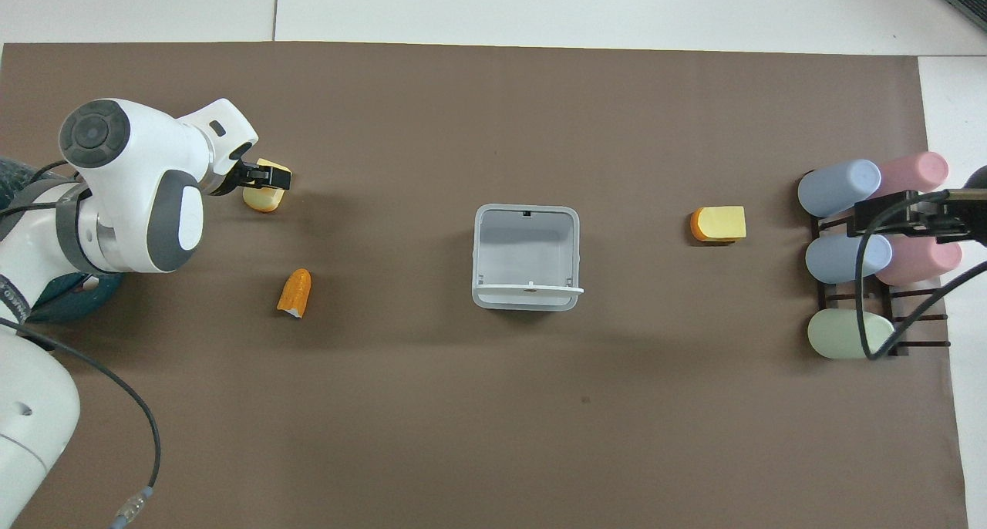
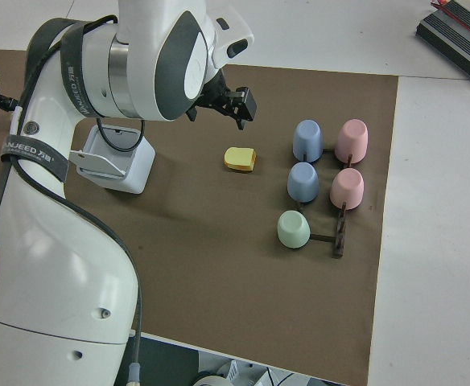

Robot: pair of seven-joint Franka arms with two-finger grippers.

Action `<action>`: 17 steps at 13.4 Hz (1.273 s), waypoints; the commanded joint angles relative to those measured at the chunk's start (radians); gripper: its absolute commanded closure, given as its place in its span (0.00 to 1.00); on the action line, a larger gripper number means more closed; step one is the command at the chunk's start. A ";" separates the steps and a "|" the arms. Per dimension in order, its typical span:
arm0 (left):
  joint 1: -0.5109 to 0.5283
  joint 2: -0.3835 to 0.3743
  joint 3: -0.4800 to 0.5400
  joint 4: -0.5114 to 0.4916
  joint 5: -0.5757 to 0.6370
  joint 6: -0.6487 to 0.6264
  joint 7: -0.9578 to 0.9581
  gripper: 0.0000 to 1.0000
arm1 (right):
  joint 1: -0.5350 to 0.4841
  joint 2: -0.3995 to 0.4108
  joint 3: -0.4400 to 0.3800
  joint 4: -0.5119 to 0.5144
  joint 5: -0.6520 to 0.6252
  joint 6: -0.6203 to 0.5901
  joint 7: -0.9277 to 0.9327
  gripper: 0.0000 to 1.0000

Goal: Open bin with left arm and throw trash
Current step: 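Grasp the yellow cube with the left gripper and lift it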

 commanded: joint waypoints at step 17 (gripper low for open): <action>-0.007 0.027 0.009 0.111 0.002 -0.074 -0.011 1.00 | -0.003 -0.011 0.007 -0.008 -0.008 -0.007 -0.009 0.00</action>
